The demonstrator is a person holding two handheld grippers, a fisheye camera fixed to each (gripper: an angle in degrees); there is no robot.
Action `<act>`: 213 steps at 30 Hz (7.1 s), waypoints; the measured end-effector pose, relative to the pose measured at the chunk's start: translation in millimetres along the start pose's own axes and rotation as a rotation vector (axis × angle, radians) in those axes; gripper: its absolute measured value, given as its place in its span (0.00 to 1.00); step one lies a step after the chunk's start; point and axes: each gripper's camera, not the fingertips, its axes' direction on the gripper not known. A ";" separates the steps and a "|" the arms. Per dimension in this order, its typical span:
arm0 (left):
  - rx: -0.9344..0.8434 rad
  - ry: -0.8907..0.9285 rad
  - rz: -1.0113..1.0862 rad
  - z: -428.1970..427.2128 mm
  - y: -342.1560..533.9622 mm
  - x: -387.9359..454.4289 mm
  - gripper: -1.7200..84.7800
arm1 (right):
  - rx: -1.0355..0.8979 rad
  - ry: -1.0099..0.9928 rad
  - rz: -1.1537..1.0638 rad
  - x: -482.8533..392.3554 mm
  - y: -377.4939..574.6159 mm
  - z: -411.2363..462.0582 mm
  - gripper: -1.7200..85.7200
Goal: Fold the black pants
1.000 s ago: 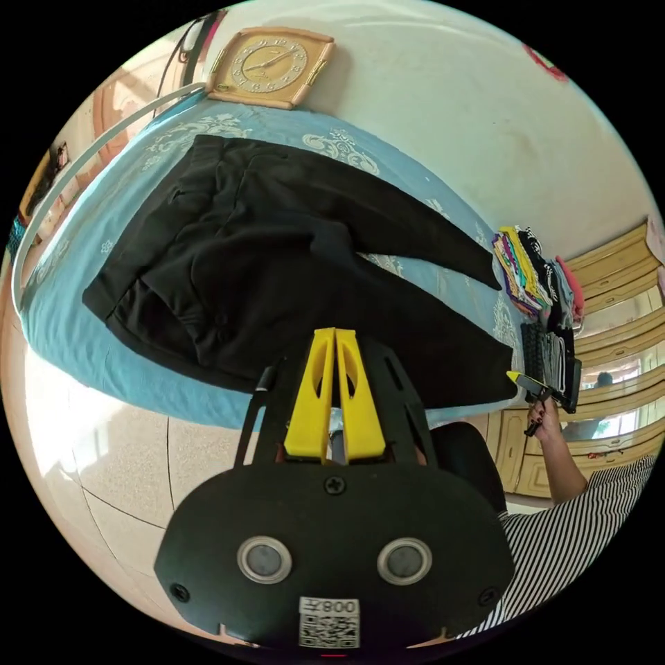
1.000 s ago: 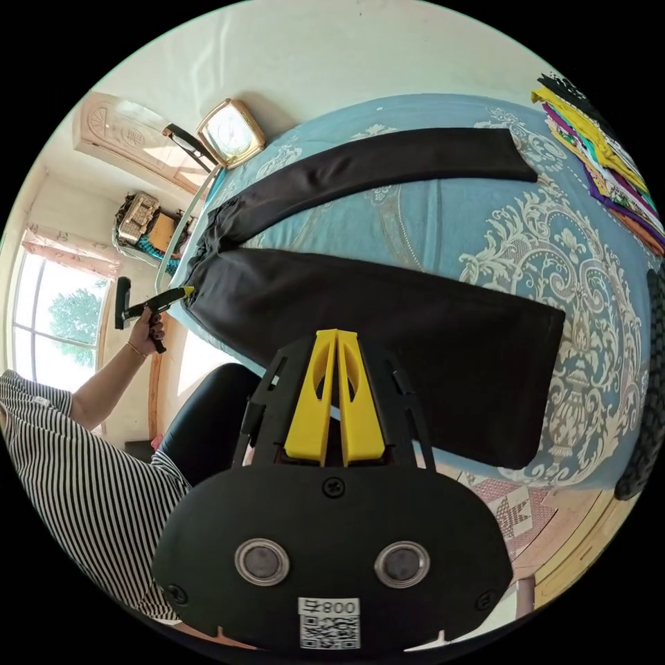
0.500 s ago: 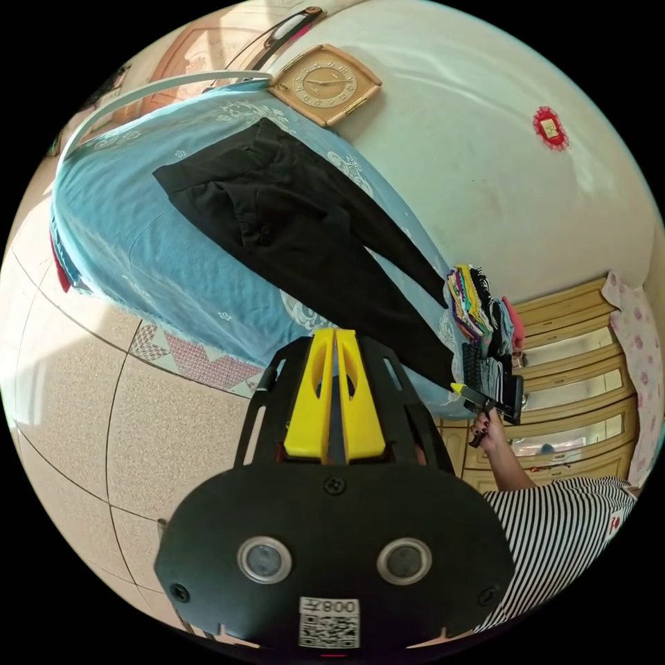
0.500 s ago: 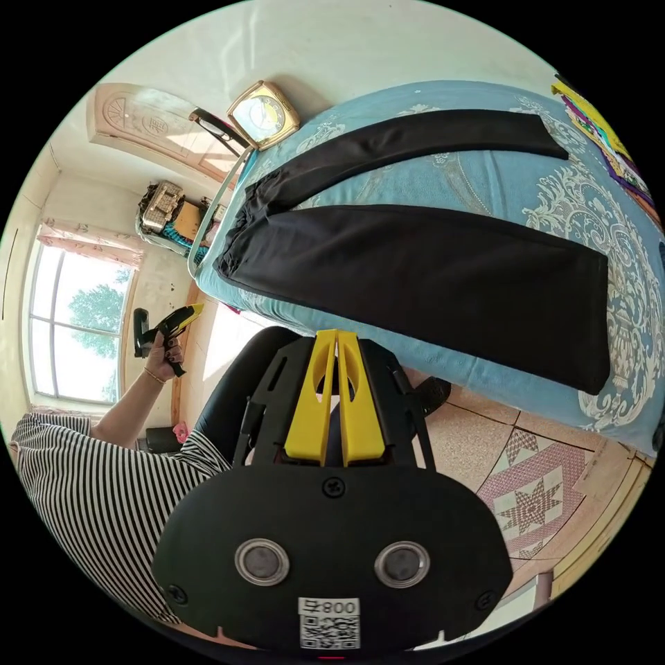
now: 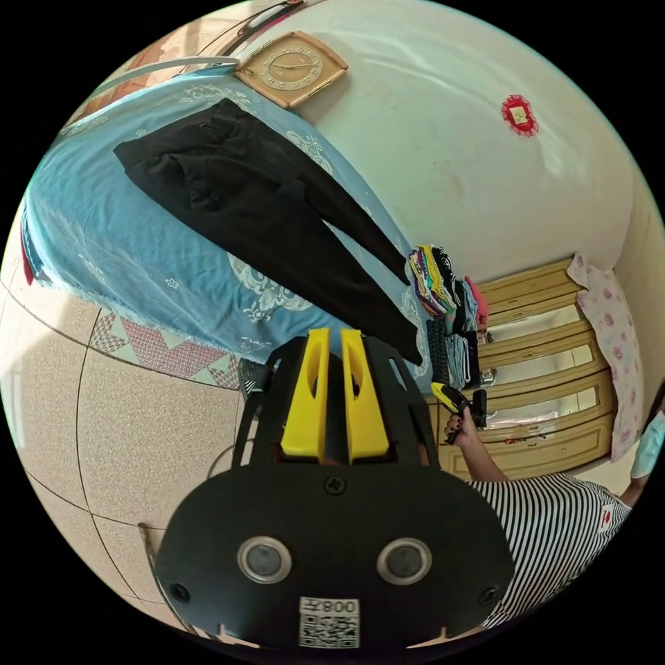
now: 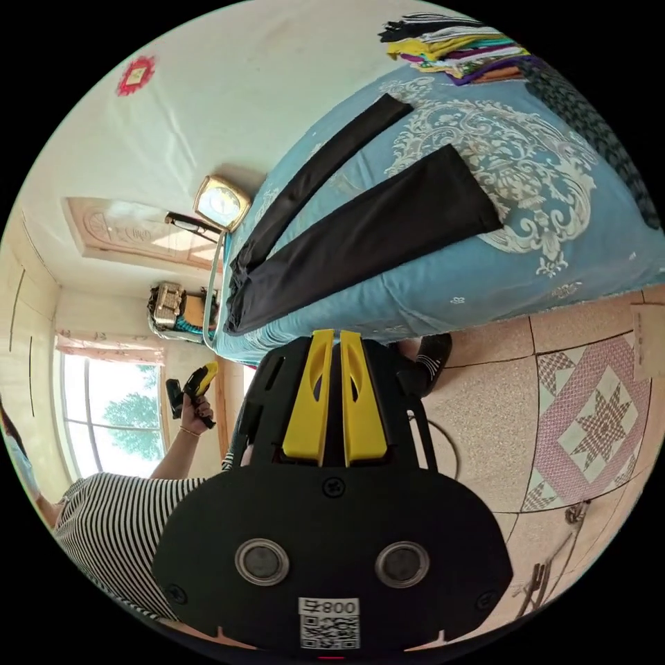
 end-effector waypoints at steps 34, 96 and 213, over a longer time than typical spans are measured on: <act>0.171 0.046 -0.484 77.4 29.4 -120.3 0.10 | 0.225 -0.202 0.463 224.5 -22.9 -21.6 0.10; -0.341 -0.570 0.520 475.6 -592.7 183.2 0.10 | 0.179 0.066 0.237 208.7 -497.8 140.7 0.13; -0.217 -0.969 0.737 175.7 -848.7 194.3 0.03 | -0.173 0.507 -1.209 -646.0 -356.7 361.7 0.03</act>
